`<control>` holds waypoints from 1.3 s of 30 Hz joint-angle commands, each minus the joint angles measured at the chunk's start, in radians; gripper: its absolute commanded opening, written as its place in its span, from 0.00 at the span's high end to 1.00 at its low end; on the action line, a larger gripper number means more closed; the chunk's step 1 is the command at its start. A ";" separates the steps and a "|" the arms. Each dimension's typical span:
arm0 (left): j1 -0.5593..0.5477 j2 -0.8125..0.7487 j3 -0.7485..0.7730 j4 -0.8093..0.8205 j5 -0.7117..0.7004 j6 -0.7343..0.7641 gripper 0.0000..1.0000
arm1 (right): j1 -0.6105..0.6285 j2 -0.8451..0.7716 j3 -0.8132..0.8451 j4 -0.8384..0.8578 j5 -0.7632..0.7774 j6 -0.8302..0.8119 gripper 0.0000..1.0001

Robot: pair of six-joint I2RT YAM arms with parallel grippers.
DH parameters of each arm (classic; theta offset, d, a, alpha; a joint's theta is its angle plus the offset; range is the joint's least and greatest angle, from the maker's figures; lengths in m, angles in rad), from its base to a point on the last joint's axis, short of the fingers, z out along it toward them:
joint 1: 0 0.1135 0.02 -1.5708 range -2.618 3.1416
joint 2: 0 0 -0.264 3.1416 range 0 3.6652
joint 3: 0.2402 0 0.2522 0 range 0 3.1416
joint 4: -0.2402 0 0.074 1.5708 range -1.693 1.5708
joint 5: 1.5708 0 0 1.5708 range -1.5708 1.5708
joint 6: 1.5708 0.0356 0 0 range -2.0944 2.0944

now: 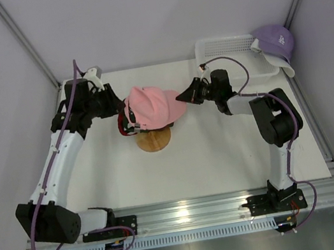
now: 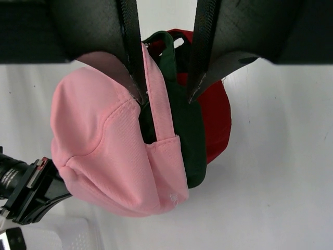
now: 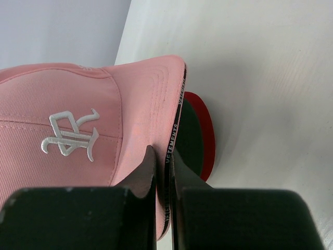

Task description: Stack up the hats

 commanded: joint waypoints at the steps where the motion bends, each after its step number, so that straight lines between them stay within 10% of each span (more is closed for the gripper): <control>1: 0.007 0.030 0.039 -0.014 0.047 0.032 0.60 | 0.001 0.020 0.005 -0.124 0.151 -0.140 1.00; 20: -0.044 0.181 0.135 -0.051 -0.014 0.064 0.57 | 0.006 0.040 0.032 -0.145 0.155 -0.143 1.00; 28: -0.044 0.220 0.137 -0.066 -0.067 0.034 0.99 | 0.006 0.036 0.032 -0.155 0.168 -0.149 1.00; 39: -0.039 0.145 0.100 -0.108 -0.445 -0.115 0.99 | 0.008 0.014 -0.014 -0.112 0.207 -0.124 1.00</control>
